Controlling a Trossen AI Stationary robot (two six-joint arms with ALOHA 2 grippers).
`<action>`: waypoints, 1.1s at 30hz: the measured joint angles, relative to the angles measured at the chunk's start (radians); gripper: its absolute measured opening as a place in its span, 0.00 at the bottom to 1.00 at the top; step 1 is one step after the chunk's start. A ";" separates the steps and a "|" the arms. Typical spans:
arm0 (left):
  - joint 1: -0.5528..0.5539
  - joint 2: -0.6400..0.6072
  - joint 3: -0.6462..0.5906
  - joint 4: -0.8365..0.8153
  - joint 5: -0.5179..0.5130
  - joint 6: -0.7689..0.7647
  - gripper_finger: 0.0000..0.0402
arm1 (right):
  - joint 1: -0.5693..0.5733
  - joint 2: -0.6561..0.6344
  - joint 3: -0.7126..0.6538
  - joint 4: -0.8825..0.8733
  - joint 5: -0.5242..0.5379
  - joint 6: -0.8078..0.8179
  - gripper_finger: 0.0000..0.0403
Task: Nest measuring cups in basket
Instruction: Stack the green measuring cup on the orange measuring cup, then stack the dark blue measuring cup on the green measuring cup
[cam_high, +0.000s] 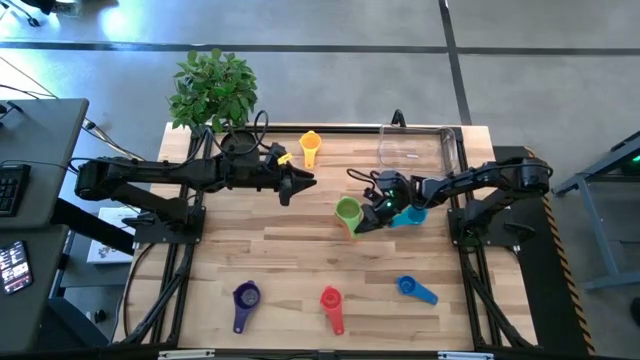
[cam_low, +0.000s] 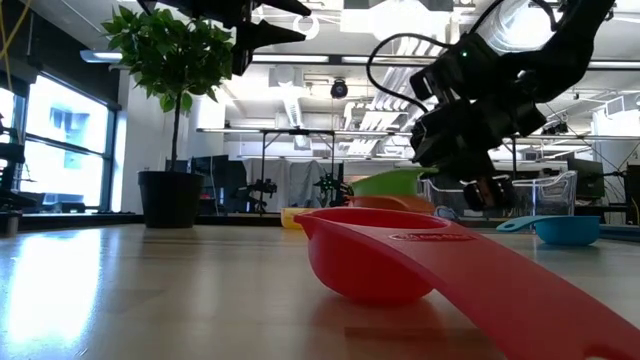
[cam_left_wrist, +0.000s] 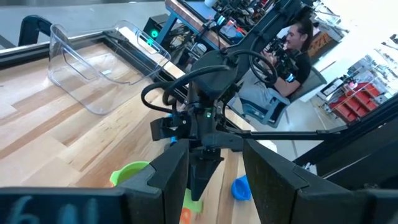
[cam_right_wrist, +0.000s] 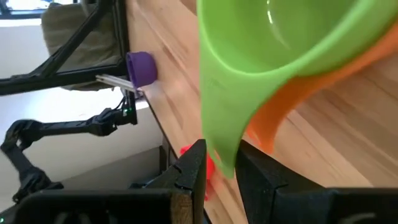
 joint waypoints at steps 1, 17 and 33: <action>0.000 0.000 0.000 -0.001 0.000 0.007 0.36 | 0.005 0.000 0.000 -0.012 0.004 0.007 0.18; 0.016 0.000 0.000 -0.004 0.003 0.015 0.36 | 0.105 -0.016 0.000 -0.017 0.043 0.110 0.18; 0.006 0.000 0.000 -0.072 0.152 -0.019 0.36 | 0.121 -0.278 0.002 -0.016 0.317 0.001 0.18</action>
